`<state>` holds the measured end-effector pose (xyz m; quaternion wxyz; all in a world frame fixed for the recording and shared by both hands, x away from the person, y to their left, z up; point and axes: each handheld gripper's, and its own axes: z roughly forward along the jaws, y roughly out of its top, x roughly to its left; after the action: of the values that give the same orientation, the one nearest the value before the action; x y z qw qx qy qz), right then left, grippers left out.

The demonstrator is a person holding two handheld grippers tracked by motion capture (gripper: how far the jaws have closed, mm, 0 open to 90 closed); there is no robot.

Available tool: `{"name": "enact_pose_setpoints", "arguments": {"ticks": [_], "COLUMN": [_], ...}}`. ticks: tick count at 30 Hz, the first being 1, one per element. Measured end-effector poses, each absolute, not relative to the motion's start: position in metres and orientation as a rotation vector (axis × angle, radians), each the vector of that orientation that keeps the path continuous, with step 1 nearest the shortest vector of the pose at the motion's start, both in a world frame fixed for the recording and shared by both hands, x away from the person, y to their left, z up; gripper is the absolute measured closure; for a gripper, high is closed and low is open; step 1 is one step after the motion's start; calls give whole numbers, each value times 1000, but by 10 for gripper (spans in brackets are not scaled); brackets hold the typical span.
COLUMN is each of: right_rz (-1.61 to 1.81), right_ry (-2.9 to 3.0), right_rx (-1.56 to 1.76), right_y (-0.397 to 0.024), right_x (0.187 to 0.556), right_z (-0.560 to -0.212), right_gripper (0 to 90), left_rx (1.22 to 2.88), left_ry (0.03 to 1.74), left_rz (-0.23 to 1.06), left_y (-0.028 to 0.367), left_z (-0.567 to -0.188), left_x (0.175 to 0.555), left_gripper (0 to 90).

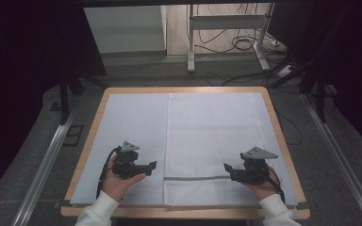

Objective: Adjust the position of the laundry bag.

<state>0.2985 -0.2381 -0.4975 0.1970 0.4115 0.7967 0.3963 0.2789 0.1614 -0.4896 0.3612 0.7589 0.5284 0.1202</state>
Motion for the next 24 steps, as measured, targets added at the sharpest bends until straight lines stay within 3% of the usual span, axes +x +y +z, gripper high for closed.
{"name": "enact_pose_setpoints", "arguments": {"ticks": [24], "right_rz": [1076], "right_ry": [2213], "right_rx": [1148], "right_y": [-241], "right_x": [300], "right_z": [-498], "right_gripper": [223], "left_rx": [1955], "left_ry": [1401], "left_rz": [224], "left_y": [124], "left_z": [-506], "left_x": [291], "left_gripper": [228]}}
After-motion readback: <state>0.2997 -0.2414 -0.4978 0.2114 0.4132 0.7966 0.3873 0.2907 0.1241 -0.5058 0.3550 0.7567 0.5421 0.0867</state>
